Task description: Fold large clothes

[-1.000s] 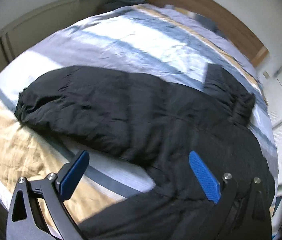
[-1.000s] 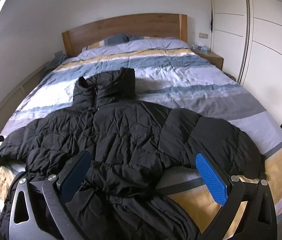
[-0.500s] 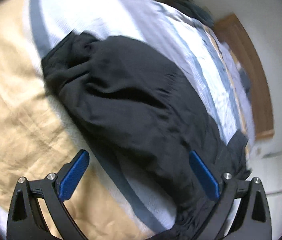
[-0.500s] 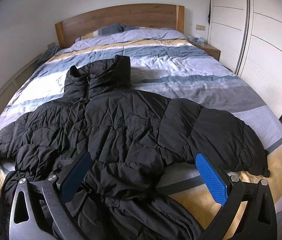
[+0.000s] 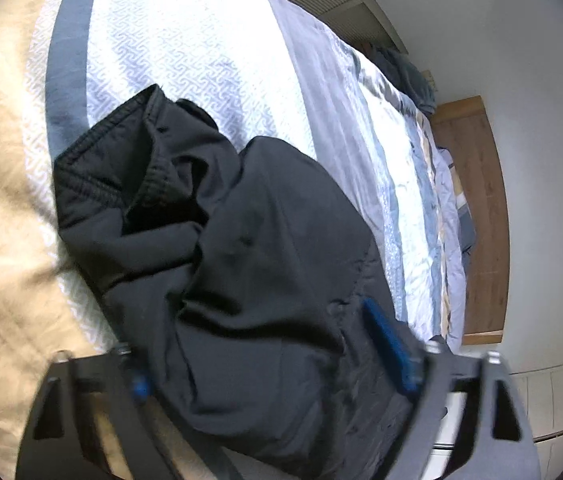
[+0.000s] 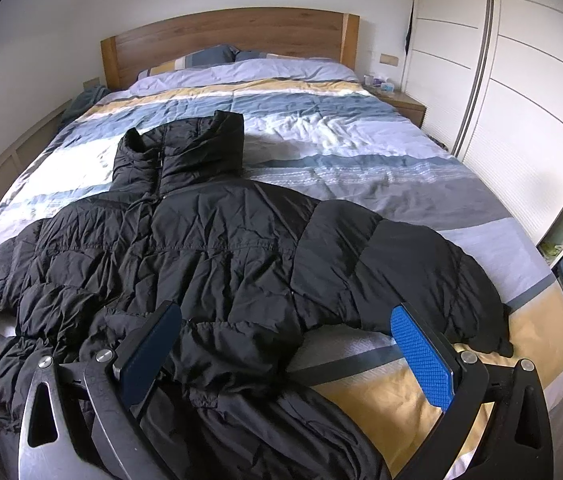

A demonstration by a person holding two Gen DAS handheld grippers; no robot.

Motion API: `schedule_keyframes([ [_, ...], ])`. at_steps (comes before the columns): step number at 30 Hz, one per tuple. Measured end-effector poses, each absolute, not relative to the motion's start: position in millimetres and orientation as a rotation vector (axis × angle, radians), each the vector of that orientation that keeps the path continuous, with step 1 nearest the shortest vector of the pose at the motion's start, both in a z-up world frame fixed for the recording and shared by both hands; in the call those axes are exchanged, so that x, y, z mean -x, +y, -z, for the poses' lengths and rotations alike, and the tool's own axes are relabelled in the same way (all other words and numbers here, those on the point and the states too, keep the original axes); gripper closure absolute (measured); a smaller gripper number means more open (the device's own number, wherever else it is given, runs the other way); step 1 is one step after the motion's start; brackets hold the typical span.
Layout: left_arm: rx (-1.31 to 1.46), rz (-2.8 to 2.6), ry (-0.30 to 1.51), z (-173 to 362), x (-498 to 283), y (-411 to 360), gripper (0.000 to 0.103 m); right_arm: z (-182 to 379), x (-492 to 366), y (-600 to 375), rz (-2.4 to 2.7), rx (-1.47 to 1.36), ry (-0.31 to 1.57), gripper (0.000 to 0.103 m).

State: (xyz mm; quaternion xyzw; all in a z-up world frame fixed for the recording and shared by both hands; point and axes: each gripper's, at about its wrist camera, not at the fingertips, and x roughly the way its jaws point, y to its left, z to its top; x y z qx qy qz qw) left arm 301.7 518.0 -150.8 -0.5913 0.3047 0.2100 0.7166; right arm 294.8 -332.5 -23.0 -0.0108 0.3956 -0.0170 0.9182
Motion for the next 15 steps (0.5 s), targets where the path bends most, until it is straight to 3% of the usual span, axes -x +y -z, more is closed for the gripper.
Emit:
schedule_keyframes([
  [2,1.301,-0.470,0.676,148.3,-301.5,518.5,0.044,22.6,-294.6,-332.8,0.033,0.023,0.812,0.000],
  [4,1.306,-0.466,0.672,147.0,-306.4,518.0,0.065,21.2,-292.3,-333.0,0.031,0.027,0.808,0.000],
  [7,1.304,-0.438,0.649,140.0,-302.9,515.5,0.082,17.1,-286.8,-334.0,0.024,0.023,0.799,0.000],
  [10,1.264,-0.395,0.626,122.6,-304.6,507.9,0.089,10.8,-279.6,-335.6,0.021,0.026,0.786,0.000],
  [15,1.158,-0.298,0.593,78.4,-316.4,484.3,0.092,-2.8,-265.4,-342.1,0.025,0.016,0.760,0.000],
])
